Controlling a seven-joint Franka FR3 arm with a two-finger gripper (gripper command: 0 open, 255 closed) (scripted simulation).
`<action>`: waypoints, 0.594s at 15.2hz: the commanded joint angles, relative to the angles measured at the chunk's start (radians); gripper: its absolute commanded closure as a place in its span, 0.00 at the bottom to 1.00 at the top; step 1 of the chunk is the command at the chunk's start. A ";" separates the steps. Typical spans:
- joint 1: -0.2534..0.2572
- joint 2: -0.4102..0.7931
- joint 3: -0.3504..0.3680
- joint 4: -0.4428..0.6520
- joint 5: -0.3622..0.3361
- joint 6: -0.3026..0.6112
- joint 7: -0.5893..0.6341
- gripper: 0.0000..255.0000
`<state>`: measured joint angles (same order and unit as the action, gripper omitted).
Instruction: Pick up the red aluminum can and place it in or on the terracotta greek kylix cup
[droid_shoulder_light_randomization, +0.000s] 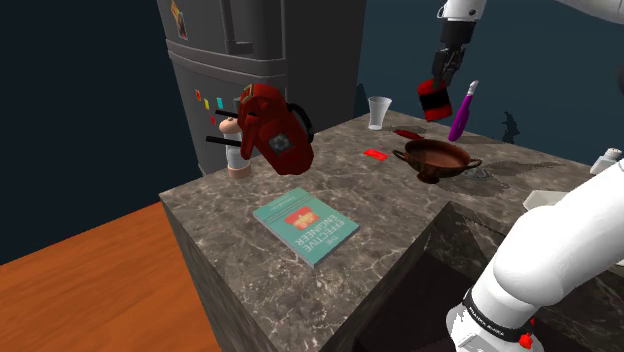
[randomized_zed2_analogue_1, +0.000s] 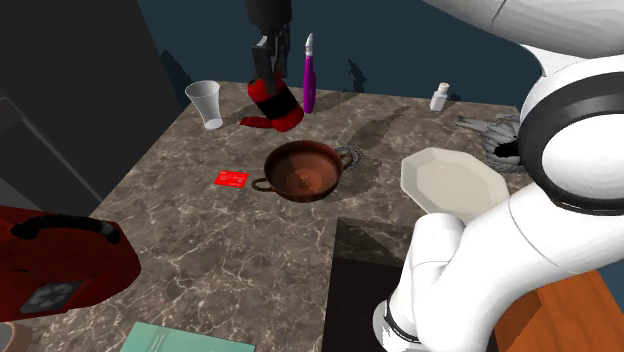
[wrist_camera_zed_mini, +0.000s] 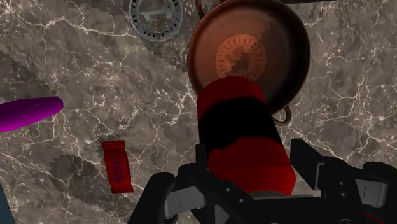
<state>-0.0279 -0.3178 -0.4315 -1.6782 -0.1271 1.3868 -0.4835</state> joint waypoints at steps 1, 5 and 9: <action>-0.005 -0.078 0.025 -0.062 -0.024 -0.013 0.023 1.00; -0.021 -0.227 0.082 -0.162 -0.052 -0.062 0.069 1.00; -0.032 -0.295 0.100 -0.249 -0.061 -0.044 0.086 1.00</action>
<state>-0.0576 -0.5997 -0.3342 -1.9042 -0.1859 1.3327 -0.4008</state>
